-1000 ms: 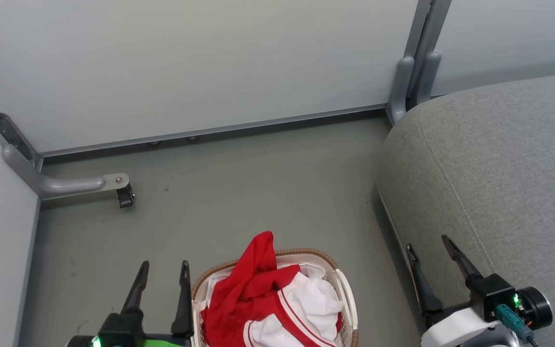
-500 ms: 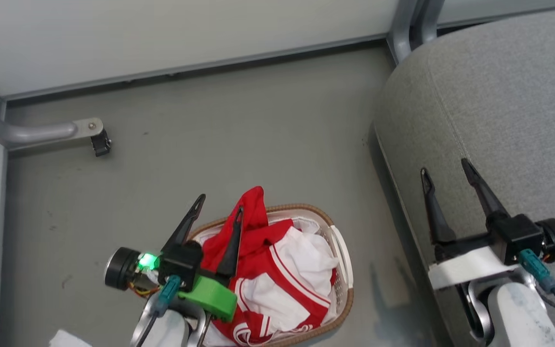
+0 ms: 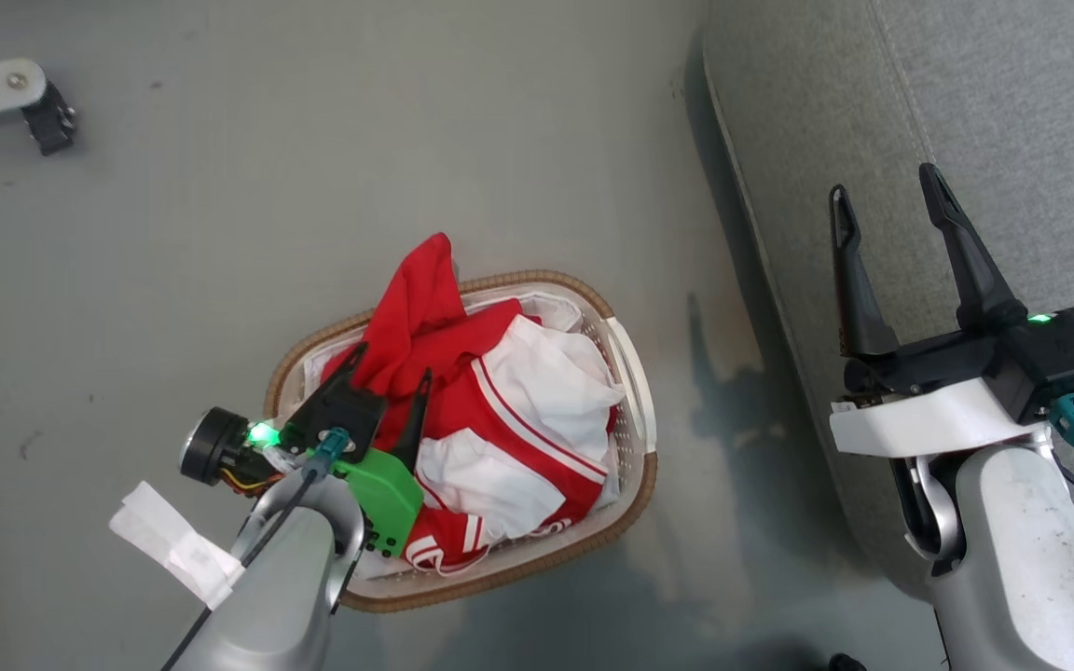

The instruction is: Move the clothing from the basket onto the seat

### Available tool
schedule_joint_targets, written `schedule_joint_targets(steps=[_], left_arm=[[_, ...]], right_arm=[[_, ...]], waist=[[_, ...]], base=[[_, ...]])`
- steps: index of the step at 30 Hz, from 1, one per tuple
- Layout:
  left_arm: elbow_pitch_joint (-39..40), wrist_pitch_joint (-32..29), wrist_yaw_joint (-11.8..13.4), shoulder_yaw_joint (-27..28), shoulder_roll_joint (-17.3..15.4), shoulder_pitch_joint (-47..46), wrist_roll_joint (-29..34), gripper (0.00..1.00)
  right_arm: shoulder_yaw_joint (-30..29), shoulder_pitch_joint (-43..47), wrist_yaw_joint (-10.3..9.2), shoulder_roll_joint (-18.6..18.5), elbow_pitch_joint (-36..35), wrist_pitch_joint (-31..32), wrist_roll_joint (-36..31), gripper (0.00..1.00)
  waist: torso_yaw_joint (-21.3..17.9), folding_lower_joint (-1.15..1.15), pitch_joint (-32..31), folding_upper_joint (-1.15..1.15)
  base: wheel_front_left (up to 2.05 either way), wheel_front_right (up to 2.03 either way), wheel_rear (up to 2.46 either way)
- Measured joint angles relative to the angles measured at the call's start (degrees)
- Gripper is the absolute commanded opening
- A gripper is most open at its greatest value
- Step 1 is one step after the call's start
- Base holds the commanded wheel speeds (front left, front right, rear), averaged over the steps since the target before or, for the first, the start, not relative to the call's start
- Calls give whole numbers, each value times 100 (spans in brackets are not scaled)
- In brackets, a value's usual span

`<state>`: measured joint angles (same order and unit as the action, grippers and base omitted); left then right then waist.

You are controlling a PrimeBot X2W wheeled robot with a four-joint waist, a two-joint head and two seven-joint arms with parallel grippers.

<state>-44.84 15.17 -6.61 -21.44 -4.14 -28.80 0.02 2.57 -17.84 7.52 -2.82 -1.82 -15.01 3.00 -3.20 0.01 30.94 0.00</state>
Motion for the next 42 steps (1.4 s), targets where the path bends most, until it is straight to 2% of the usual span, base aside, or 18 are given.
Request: schedule_joint_targets(steps=[9,14,19,20,21,22,24,25,34,42], left_arm=[[-1029,1,264,168,-156,-493,-79,100],[-1380,1,589,267,-250,-774,-88,100],[-1772,1,723,248,-277,-961,-89,100],[-1839,1,739,242,-277,-986,-89,95],[-1880,1,744,233,-274,-1015,-89,65],[-1897,1,744,232,-265,-1048,-100,46],[-1914,1,746,227,-249,-1086,-133,21],[-1920,1,750,222,-236,-1085,-155,0],[-1599,1,747,293,-133,-705,-401,0],[-860,0,632,215,-105,-114,-412,0]], right_arm=[[14,-179,0,0,-48,0,213,100],[31,-286,0,1,-53,0,270,100],[85,-332,0,1,-54,0,347,100],[91,-337,0,1,-54,0,360,100],[100,-344,0,2,-54,0,361,100],[107,-353,0,1,-54,0,369,100],[114,-369,0,2,-48,0,376,100],[120,-370,0,2,-41,0,377,100],[200,-264,0,2,82,0,399,100],[256,-43,0,3,247,0,285,100]], waist=[[-344,0,872,0],[-489,0,1218,0],[-604,0,1449,0],[-618,0,1472,0],[-633,0,1496,0],[-642,0,1512,0],[-645,0,1511,0],[-642,0,1496,0],[-584,-1,1172,0],[-464,-1,658,0]], base=[[0,0,0],[0,0,0],[0,0,0],[0,0,0],[0,0,0],[0,0,0],[0,0,0],[0,0,0],[0,0,0],[0,0,0]])
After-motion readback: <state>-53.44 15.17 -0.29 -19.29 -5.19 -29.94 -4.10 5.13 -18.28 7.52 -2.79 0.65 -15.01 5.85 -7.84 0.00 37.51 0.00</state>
